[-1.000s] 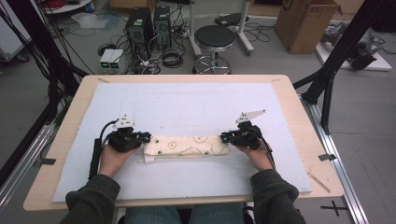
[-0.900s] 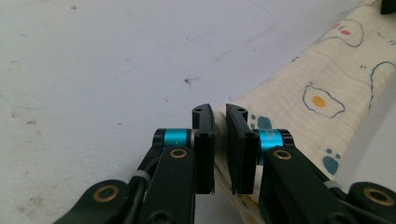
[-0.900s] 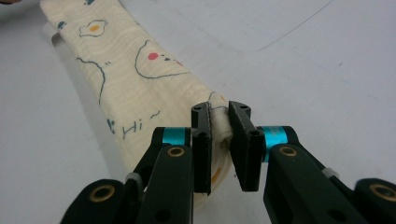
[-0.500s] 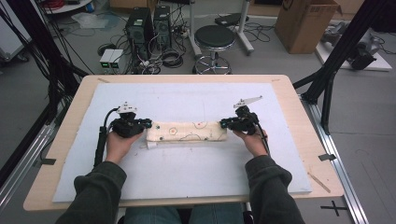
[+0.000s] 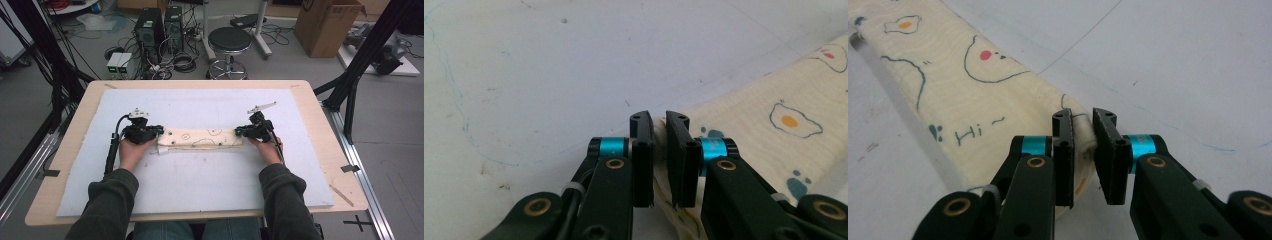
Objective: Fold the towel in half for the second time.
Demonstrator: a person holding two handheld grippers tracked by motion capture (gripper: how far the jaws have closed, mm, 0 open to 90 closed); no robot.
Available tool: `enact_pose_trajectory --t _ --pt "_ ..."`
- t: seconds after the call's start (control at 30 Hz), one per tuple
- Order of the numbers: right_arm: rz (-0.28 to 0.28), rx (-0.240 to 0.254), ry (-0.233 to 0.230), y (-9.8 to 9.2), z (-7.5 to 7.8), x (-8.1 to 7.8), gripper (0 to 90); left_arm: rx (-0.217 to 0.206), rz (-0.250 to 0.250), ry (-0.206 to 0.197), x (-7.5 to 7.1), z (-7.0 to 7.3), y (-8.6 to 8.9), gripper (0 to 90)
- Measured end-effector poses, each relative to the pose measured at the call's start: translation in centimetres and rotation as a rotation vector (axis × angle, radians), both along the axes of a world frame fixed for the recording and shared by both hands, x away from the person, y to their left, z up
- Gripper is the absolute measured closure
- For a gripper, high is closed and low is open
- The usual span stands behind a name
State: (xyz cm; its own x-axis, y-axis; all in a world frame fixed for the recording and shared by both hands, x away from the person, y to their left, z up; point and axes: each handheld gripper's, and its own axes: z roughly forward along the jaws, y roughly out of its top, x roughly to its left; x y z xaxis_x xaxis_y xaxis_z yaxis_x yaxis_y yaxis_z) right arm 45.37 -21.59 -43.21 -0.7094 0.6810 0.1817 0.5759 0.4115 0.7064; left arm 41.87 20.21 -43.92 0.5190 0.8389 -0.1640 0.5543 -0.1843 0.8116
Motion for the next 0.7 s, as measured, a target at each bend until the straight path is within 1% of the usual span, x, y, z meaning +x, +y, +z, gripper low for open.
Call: enact_pose_trajectory --t 0.07,0.1,0.13,0.23,0.3,0.4,0.47,0.5,0.57,0.6,0.63,0.67,0.7 --pt "-0.004 -0.001 -0.004 0.0 -0.2 0.1 79.1 -0.001 -0.005 -0.003 0.1 -0.1 0.0 81.1" --pt "-0.009 0.000 0.007 0.1 -0.2 0.1 79.0 -0.006 -0.004 0.000 0.1 -0.1 0.0 80.7" --pt "-0.009 -0.002 0.002 0.1 -0.3 0.2 78.8 -0.007 -0.007 0.000 0.1 -0.2 0.1 79.9" --pt "-0.017 0.004 0.005 0.1 -0.4 0.3 77.6 -0.002 -0.011 0.008 0.1 -0.3 0.1 74.9" --pt "-0.016 0.002 0.004 0.1 -0.5 0.3 76.5 -0.011 -0.006 0.006 0.1 -0.3 0.1 72.6" --pt "-0.023 0.006 0.005 0.0 -0.5 0.3 74.2 -0.009 -0.009 0.004 0.0 0.0 0.2 68.5" --pt "-0.022 0.010 0.002 -0.1 -0.4 0.2 70.7 -0.006 -0.017 0.004 -0.2 0.2 0.3 65.3" --pt "-0.031 0.013 0.007 -0.2 -0.3 0.1 69.1 -0.006 -0.017 -0.002 -0.2 0.3 0.4 63.6" --pt "-0.028 0.043 0.003 -0.4 -0.1 0.1 64.5 -0.005 -0.026 -0.002 -0.4 0.5 0.6 62.6" --pt "-0.026 0.050 -0.002 -0.5 0.0 0.0 63.1 -0.010 -0.025 -0.010 -0.5 0.8 0.7 62.1" --pt "-0.025 0.043 -0.010 -0.6 0.3 -0.1 61.9 -0.009 -0.027 -0.014 -0.6 0.9 0.8 61.2" --pt "-0.030 0.041 -0.017 -0.7 0.4 -0.1 61.0 -0.018 -0.031 -0.021 -0.7 1.2 0.9 61.0" --pt "-0.033 0.054 -0.019 -0.8 0.6 -0.2 60.4 -0.028 -0.026 -0.028 -0.8 1.3 1.0 60.8"
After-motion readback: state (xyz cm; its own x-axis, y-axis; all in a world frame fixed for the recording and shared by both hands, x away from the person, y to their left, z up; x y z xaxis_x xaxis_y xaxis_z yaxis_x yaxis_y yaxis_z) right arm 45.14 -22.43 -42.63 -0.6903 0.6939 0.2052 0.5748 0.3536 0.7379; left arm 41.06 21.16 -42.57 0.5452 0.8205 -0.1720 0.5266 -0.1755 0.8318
